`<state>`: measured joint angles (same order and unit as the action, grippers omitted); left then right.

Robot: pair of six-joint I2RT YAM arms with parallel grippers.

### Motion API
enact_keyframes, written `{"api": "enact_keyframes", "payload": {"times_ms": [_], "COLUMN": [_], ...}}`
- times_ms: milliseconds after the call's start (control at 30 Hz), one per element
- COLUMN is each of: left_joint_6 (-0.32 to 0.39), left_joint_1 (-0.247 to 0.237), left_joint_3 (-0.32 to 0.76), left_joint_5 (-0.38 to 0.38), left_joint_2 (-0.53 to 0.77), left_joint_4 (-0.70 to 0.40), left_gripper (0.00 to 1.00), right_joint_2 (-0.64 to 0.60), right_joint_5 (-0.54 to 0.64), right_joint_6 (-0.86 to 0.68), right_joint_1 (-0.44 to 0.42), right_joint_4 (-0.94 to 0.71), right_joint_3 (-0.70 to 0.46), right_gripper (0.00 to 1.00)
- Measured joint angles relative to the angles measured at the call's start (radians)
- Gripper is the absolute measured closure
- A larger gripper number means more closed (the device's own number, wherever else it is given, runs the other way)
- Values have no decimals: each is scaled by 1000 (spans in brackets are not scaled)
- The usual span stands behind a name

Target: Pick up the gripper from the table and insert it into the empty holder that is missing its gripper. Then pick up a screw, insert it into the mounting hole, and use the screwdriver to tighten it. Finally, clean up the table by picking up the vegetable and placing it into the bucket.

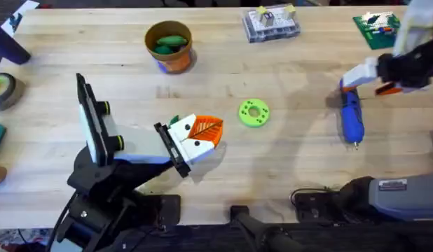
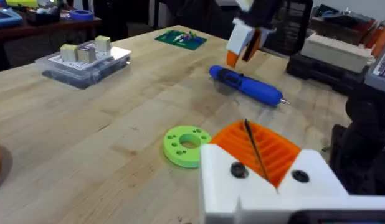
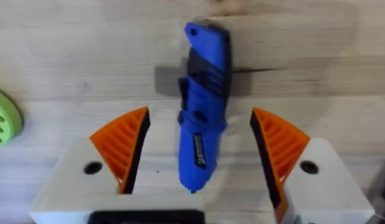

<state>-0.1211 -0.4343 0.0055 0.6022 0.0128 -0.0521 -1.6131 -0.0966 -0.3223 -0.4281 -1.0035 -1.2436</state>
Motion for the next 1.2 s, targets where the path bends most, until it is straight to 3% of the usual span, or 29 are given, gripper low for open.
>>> {"api": "enact_keyframes", "payload": {"times_ms": [267, 1000, 1100, 1167, 1200], "left_joint_6": [0, 0, 0, 0, 0], "left_joint_1": [0, 0, 0, 0, 0], "left_joint_3": [0, 0, 0, 0, 0], "left_joint_5": [0, 0, 0, 0, 0], "left_joint_2": [0, 0, 0, 0, 0], "left_joint_4": [0, 0, 0, 0, 0], "left_gripper": [987, 987, 987, 987, 987], "right_joint_2": [-112, -167, -167, -167, -168], "right_joint_5": [-9, 29, 36, 41, 41], "right_joint_6": [16, 42, 47, 48, 49], "right_joint_1": [29, 52, 52, 52, 52], "right_joint_4": [45, 115, 128, 139, 140], "right_joint_3": [21, 62, 63, 64, 64], "right_gripper": [15, 22, 187, 370, 508]}}
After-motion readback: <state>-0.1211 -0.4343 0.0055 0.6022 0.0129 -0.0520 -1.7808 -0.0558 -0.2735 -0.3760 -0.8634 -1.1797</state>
